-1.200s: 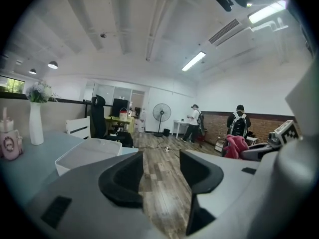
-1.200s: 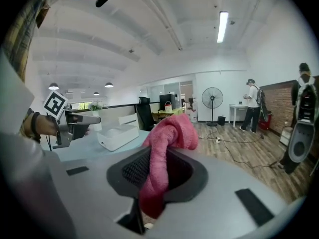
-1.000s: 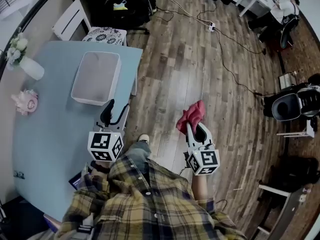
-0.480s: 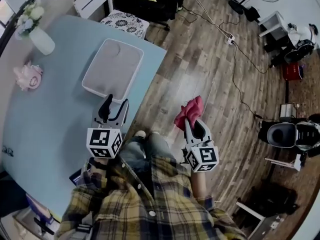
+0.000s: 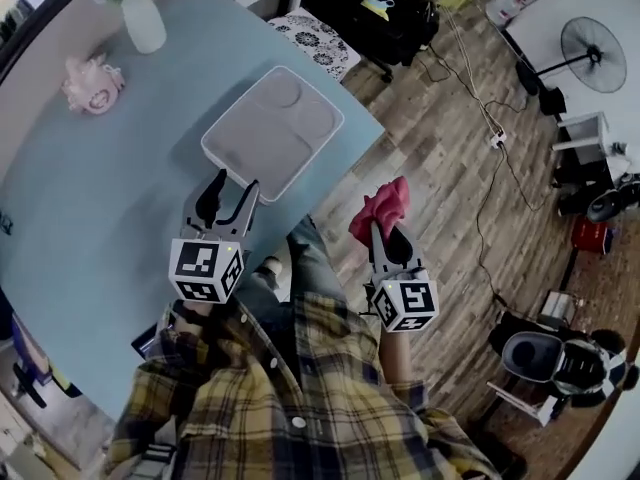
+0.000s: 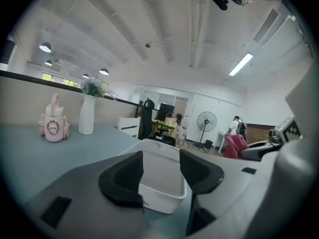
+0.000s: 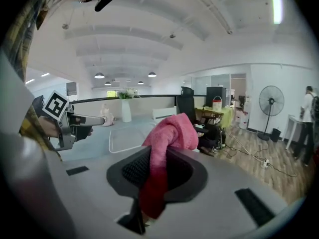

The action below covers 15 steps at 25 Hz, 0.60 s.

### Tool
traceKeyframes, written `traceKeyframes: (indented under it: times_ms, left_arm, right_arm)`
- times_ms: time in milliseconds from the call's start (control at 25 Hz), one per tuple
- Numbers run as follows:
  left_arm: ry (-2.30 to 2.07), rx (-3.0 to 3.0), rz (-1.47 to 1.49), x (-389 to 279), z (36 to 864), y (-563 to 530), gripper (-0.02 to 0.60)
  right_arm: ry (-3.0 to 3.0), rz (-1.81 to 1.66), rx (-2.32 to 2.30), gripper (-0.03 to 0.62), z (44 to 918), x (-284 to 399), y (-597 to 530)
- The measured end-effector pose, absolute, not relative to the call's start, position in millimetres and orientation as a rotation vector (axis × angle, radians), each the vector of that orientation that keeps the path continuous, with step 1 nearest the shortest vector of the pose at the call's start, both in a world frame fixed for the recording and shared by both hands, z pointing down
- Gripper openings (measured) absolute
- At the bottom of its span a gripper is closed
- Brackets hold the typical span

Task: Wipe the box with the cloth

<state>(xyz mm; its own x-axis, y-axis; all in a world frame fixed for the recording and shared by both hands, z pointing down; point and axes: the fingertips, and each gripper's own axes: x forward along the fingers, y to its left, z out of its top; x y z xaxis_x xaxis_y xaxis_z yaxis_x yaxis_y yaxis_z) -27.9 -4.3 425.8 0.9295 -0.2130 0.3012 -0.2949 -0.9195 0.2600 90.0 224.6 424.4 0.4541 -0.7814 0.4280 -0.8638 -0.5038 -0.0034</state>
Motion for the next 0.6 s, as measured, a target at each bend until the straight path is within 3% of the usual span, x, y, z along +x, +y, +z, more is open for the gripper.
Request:
traceKeyframes:
  times_ms: [600]
  left_arm:
    - [-0.953, 2.613, 0.366, -9, 426, -73, 0.221]
  right_arm:
    - [-1.922, 0.474, 2.134, 0.069, 420, 202, 74]
